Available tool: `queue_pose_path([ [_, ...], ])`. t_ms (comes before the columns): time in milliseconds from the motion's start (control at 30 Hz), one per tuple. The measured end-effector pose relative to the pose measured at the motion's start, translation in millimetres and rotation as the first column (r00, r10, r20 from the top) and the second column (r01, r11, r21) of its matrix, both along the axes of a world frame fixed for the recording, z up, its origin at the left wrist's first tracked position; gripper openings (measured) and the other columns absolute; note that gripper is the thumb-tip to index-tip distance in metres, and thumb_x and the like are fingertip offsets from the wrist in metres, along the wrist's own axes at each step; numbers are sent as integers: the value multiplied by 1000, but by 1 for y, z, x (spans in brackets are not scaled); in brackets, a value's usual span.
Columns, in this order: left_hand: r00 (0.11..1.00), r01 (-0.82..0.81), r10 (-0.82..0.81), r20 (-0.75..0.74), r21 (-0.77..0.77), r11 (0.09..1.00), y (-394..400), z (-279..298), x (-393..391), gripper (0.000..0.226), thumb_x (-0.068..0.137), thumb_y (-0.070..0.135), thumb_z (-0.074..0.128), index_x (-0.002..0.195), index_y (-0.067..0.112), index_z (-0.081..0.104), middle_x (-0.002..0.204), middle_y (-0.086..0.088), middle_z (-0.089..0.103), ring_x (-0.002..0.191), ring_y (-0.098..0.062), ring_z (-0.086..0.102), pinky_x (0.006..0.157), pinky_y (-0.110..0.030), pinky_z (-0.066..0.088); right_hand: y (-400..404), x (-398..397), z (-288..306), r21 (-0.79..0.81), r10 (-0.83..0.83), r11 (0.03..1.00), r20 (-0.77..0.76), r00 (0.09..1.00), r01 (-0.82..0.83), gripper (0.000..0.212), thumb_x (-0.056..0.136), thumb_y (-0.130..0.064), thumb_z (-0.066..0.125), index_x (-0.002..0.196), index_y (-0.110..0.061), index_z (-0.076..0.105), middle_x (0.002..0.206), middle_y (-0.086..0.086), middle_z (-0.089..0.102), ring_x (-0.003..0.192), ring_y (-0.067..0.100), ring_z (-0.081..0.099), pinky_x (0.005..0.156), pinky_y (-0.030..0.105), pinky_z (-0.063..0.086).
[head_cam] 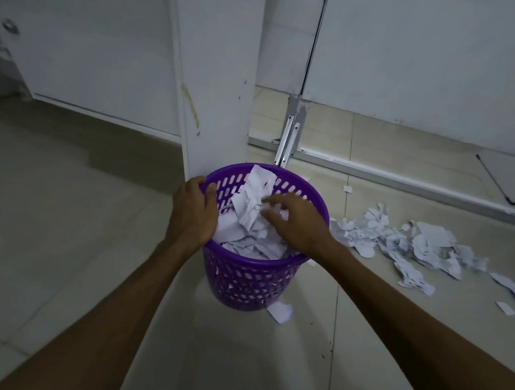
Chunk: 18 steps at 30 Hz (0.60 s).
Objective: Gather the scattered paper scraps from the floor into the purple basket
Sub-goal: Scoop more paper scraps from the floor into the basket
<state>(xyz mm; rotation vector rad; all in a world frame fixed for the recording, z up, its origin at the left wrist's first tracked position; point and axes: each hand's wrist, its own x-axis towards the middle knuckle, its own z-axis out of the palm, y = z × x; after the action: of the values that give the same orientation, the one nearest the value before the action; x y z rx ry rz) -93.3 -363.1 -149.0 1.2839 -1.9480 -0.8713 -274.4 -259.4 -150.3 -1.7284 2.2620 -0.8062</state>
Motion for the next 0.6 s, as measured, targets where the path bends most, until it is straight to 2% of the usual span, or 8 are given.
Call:
queue_pose_path([
  [33,1000,-2,2,5,-7,1000,0,0,0,44,103,38,34,132,9,49,131,-14,54,121,-28,51,101,-48,45,1,-1,-1,90,47,995,-32,998,-44,32,97,-40,56,123,-26,66,132,-2,63,113,13,58,89,26,42],
  [67,1000,-8,8,12,-15,1000,-1,1,0,44,103,38,34,132,9,49,130,-14,55,119,-28,52,100,-48,46,1,-1,-1,106,57,993,-59,997,-51,31,96,-39,57,121,-26,68,130,-3,64,113,14,60,91,28,43],
  [133,1000,-22,23,17,-47,999,-3,3,-1,44,102,38,34,130,8,51,127,-14,58,115,-29,55,97,-47,49,2,2,1,-34,-30,999,-72,997,27,27,96,-37,58,118,-26,69,125,-3,66,111,14,60,98,36,46],
  [200,1000,-28,29,9,-92,995,-5,7,-4,44,102,38,35,129,8,52,127,-14,59,115,-28,56,97,-46,49,3,3,3,-183,-122,976,-12,992,118,23,97,-31,58,116,-24,70,123,-2,65,108,13,59,99,38,48],
  [333,999,19,-26,-43,-161,987,-3,18,-23,43,103,37,37,133,11,51,135,-10,55,122,-24,51,104,-38,44,15,-7,5,-327,-171,928,54,984,179,18,97,-22,59,111,-20,70,119,2,62,103,13,59,93,27,50],
  [433,988,74,-98,-116,-198,977,9,27,-47,38,102,34,40,133,14,51,136,-5,53,124,-19,47,102,-27,37,29,-21,5,-417,-224,873,120,967,254,16,98,-18,58,110,-18,68,118,1,60,103,10,58,87,11,43],
  [533,969,157,-190,-155,-204,966,30,37,-73,37,102,36,40,133,19,50,137,0,52,124,-13,45,96,-22,35,45,-36,1,-492,-314,774,250,916,400,17,98,-19,56,113,-20,64,120,-4,55,99,3,57,81,6,42],
  [600,951,244,-280,-135,-235,941,44,45,-88,37,102,37,39,133,20,50,138,2,51,123,-9,45,93,-19,34,56,-48,-7,-466,-372,740,318,872,486,18,99,-18,53,115,-22,61,119,-6,52,95,-3,55,79,5,43],
])
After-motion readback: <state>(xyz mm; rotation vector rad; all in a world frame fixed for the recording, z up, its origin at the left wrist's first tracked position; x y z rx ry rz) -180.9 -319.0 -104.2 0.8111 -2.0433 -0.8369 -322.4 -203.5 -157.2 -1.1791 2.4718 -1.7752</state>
